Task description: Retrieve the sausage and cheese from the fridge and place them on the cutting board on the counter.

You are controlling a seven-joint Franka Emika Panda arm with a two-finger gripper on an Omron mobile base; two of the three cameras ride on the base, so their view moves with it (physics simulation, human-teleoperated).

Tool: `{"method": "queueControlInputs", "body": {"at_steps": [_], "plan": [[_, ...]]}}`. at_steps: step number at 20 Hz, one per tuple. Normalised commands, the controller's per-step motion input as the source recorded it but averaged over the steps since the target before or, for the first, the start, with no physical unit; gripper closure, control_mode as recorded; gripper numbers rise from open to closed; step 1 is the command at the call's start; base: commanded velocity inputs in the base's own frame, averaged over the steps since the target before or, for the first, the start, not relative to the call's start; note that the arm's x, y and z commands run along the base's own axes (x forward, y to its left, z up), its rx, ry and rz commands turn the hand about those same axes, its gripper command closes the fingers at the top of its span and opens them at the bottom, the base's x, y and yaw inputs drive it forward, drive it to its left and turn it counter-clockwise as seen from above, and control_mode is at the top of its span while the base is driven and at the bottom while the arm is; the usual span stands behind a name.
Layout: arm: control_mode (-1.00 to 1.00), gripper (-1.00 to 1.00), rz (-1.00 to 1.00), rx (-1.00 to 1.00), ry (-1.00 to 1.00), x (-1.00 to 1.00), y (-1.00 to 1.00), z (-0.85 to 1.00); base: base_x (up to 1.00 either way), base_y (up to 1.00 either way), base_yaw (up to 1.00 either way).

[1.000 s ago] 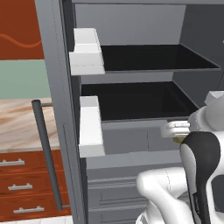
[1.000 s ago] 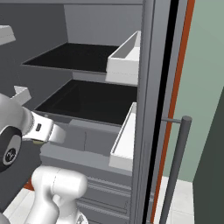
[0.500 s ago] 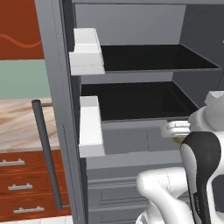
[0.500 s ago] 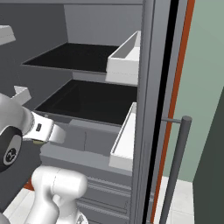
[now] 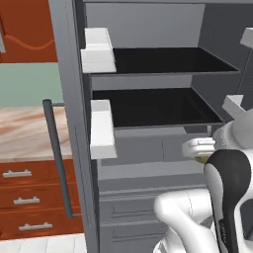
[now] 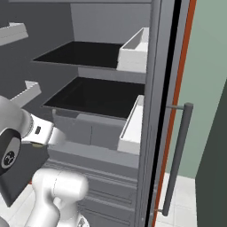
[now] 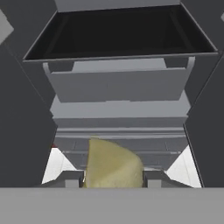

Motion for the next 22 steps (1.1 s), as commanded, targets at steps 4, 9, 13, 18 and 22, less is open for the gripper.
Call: {"method": "queueControlInputs", "body": {"at_steps": [4, 9, 13, 18, 22], "plan": [[1.0, 1.0, 0.0, 0.0, 0.0, 0.0, 0.0, 0.0, -0.72, 0.07, 0.03], [1.0, 1.0, 0.0, 0.0, 0.0, 0.0, 0.0, 0.0, -0.77, 0.1, 0.06], [1.0, 1.0, 0.0, 0.0, 0.0, 0.0, 0.0, 0.0, -0.77, 0.2, 0.21], [1.0, 1.0, 0.0, 0.0, 0.0, 0.0, 0.0, 0.0, -0.5, 0.23, 0.66], [1.0, 1.0, 0.0, 0.0, 0.0, 0.0, 0.0, 0.0, -0.27, 0.15, 0.91]]}}
